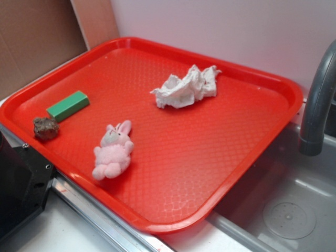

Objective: Grab the rock.

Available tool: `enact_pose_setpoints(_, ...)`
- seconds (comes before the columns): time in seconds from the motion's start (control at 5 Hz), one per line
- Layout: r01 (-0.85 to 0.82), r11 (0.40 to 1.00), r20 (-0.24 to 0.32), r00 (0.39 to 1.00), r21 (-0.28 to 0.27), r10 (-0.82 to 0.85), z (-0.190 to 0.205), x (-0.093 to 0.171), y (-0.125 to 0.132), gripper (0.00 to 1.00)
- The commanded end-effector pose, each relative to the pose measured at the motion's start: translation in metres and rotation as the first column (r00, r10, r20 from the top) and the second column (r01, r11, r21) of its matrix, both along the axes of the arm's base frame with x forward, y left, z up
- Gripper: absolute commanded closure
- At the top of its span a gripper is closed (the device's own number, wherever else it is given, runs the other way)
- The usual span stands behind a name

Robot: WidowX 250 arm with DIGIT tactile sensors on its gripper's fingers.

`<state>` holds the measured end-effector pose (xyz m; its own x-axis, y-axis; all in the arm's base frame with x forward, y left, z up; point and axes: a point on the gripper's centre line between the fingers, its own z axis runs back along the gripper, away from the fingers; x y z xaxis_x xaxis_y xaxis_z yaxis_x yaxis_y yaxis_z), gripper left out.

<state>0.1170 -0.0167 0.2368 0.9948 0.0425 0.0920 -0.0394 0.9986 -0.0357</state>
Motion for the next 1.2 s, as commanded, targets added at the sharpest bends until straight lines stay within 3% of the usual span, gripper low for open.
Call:
enact_pose_setpoints(0.0, 0.0, 1.0, 0.0, 1.0, 0.0, 0.0, 0.0, 0.0, 0.0, 0.0)
enact_pose_setpoints(0.6, -0.021, 1.0, 0.003, 1.0, 0.007, 0.021, -0.004, 0.004, -0.001, 0.0)
enact_pose_setpoints(1.0, -0.027, 1.0, -0.013, 1.0, -0.001, 0.027, -0.033, 0.018, 0.013, 0.0)
